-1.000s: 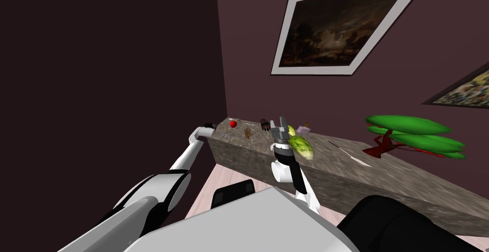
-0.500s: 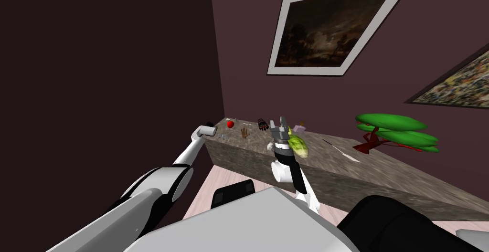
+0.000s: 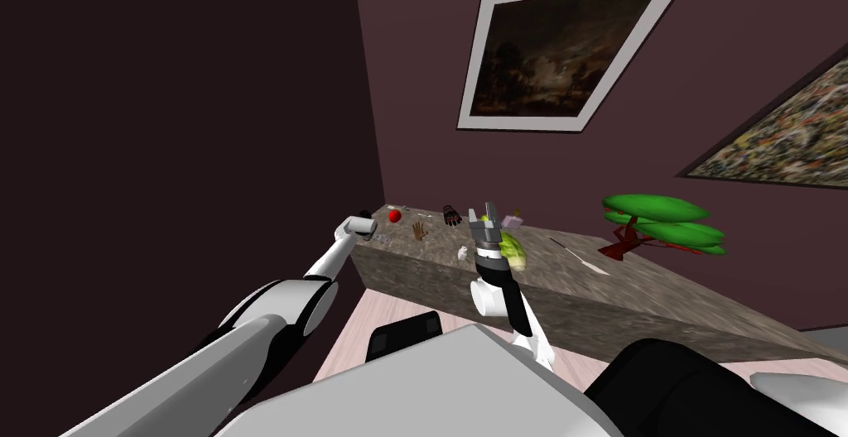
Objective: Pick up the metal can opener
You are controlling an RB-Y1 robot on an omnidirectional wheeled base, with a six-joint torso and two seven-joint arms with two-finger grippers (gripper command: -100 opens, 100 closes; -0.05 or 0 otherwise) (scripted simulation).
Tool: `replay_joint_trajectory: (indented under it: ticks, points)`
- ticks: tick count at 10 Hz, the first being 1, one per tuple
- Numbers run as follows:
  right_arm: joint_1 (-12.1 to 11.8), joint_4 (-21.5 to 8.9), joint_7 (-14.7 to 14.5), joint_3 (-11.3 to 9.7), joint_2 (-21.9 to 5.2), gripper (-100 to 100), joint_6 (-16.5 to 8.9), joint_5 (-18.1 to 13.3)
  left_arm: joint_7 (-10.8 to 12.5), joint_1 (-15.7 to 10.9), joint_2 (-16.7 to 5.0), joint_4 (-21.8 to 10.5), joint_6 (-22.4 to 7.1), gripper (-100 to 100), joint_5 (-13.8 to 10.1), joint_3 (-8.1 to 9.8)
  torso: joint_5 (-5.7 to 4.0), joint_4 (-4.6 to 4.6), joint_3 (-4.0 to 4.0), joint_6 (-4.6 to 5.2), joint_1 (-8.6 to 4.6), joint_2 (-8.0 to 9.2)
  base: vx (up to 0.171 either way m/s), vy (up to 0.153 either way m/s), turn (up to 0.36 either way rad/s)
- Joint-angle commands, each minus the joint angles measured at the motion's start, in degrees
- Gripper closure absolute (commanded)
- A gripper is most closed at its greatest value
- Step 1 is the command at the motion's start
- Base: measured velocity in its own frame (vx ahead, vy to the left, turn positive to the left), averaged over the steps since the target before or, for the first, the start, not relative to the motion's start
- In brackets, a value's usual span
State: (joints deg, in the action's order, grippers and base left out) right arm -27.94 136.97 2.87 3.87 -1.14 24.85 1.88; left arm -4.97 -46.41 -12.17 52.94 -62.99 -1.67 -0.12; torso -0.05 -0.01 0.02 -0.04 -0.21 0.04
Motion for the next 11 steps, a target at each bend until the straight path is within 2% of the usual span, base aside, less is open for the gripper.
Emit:
replay_joint_trajectory:
  ticks: [1,2,3,7,9,10,11]
  points:
    - [0.0,0.0,0.0,0.0,0.0,0,0.0,0.0,-0.2,-1.2,0.0,-2.1,-1.1,-100,-0.3,-0.05,0.00,0.00,0.00,0.00,0.00,0.00,0.003,-0.043,-0.038]
    - [0.0,0.0,0.0,0.0,0.0,0,0.0,0.0,-0.6,-2.4,-0.1,-3.9,-2.7,-100,-1.0,-0.15,0.01,0.00,0.00,-0.01,0.04,0.00,0.012,-0.048,-0.082]
    - [0.0,0.0,0.0,0.0,0.0,0,0.0,0.0,-0.6,-2.4,-0.1,-4.3,-2.7,-100,-1.0,-0.15,0.00,0.00,-0.01,0.00,0.03,-0.02,0.010,-0.036,-0.032]
    - [0.0,0.0,0.0,0.0,0.0,0,0.0,0.0,-1.7,-5.6,-0.1,-10.3,-7.1,-100,-2.8,-0.43,0.00,0.00,-0.01,-0.01,-0.01,-0.01,0.007,-0.049,-0.065]
    - [0.0,0.0,0.0,0.0,0.0,0,0.0,0.0,-1.8,-5.9,-0.1,-11.0,-7.7,-100,-3.0,-0.46,0.01,0.01,0.01,-0.02,0.07,0.02,-0.003,-0.030,-0.022]
    - [0.0,0.0,0.0,0.0,0.0,0,0.0,0.0,-1.8,-5.5,-0.1,-10.2,-8.0,-100,-2.9,-0.48,0.02,0.01,0.02,-0.03,0.14,0.04,-0.003,-0.007,0.001]
    - [0.0,0.0,0.0,0.0,0.0,0,0.0,0.0,-1.8,-5.6,-0.1,-10.4,-7.9,0,-3.0,-0.47,0.04,0.01,0.02,-0.04,0.20,0.04,0.000,0.000,0.000]
